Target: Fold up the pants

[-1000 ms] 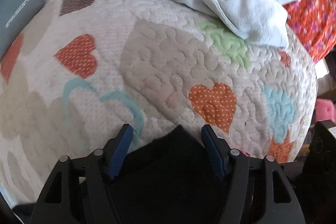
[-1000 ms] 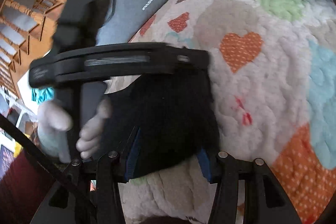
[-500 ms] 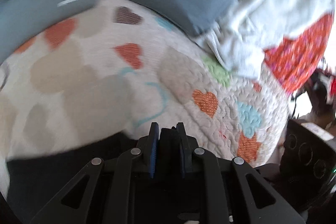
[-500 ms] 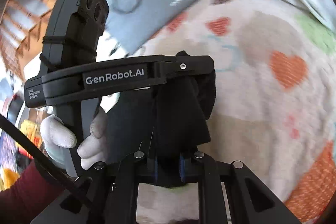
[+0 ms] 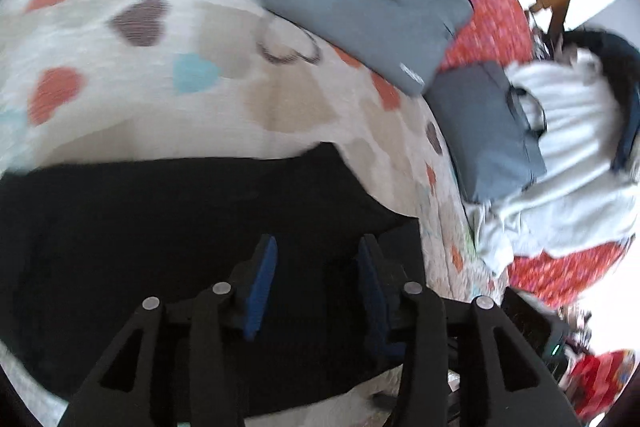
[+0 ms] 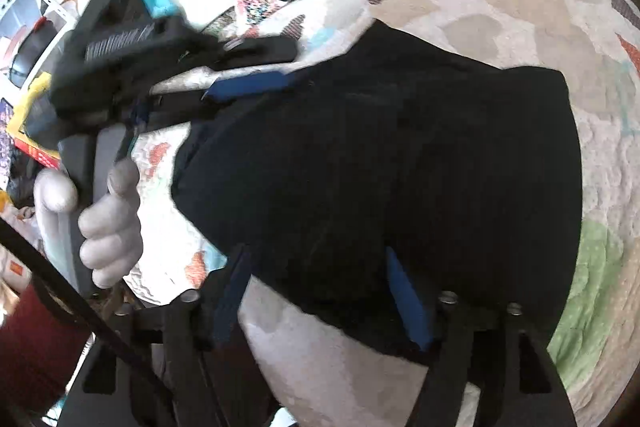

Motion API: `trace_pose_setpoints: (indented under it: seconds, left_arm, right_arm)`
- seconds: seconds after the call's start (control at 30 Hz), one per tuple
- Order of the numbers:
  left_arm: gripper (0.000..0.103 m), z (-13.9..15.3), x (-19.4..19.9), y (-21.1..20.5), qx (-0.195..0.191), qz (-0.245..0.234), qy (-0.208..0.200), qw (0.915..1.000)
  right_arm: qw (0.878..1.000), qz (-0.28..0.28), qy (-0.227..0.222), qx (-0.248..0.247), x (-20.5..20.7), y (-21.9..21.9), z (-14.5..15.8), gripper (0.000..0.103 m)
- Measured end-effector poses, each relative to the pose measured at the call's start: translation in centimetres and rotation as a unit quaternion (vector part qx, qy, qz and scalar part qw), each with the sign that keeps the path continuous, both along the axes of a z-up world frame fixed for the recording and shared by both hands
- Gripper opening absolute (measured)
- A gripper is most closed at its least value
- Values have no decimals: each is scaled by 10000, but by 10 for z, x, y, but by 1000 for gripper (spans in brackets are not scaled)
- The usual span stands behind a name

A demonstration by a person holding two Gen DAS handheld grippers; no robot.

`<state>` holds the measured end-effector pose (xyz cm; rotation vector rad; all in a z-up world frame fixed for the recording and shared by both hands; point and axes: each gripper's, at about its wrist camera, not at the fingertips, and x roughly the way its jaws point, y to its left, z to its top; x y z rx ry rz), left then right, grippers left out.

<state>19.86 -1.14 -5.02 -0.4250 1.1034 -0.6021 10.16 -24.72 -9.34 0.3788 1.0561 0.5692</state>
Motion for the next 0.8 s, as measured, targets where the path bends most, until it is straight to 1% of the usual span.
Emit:
trace_pose_setpoints:
  seconds: [0.1,0.17,0.2,0.23,0.3,0.33,0.4,0.43,0.47,0.5,0.53,0.57,0.6,0.63,0.67,0.7,0.73,0.8]
  left_arm:
    - [41,-1,-17,20,-81,193,-46,9998]
    - [41,-3,-26,22,-215,212,-47,9995]
    - [41,-5,-32,20,-318,212,-36,9993]
    - [41,-9,-37,17,-417,211,-20,9989]
    - [41,-16,-49,12,-623,238,52,9978]
    - [41,-20,-54,9,-699,248,90,9972]
    - [42,-32,-64,0,-961,282,286,9946]
    - [44,-41,-69,-7,-1109,281,444,9924]
    - [46,-47,-72,-11,-1149,259,542,9916]
    - [46,-52,-74,-17,-1122,215,639,9914]
    - [46,-58,-76,-24,-1009,153,731,9921]
    - [46,-63,-80,-31,-854,83,773,9933]
    - [46,-64,-82,-34,-773,43,741,9942]
    - [46,-63,-86,-36,-705,1,653,9954]
    - [46,-59,-90,-38,-642,-50,552,9964]
    - [46,-55,-93,-37,-641,-74,481,9968]
    - [46,-52,-96,-35,-666,-50,426,9969]
    - [46,-44,-102,-30,-727,59,308,9969]
  right_arm:
    - [9992,-16,-59,386,-3,-13,22,75]
    - [9976,-304,-142,610,-4,-32,38,75]
    - [9970,-411,-160,638,-11,-34,49,75]
    - [9959,-582,-131,684,-5,-41,56,75]
    - [9945,-713,21,765,8,-45,54,72]
    - [9940,-680,119,849,17,-45,52,72]
    - [9912,-436,518,1141,37,-33,36,72]
    - [9887,-350,753,1246,51,-24,22,72]
    - [9873,-372,943,1223,63,-17,9,72]
    - [9861,-414,1091,1184,74,-11,-3,72]
    - [9829,-416,1259,1280,86,-6,-16,72]
    - [9753,-479,1478,1570,98,-2,-31,72]
    - [9692,-575,1537,1836,104,-2,-36,71]
    - [9599,-679,1614,2190,111,-2,-40,70]
    - [9578,-740,1682,2210,113,-1,-42,70]
    - [9588,-726,1735,2128,117,3,-40,71]
    - [9625,-561,1688,2049,119,8,-33,71]
    - [9714,-402,1432,1849,119,12,-14,71]
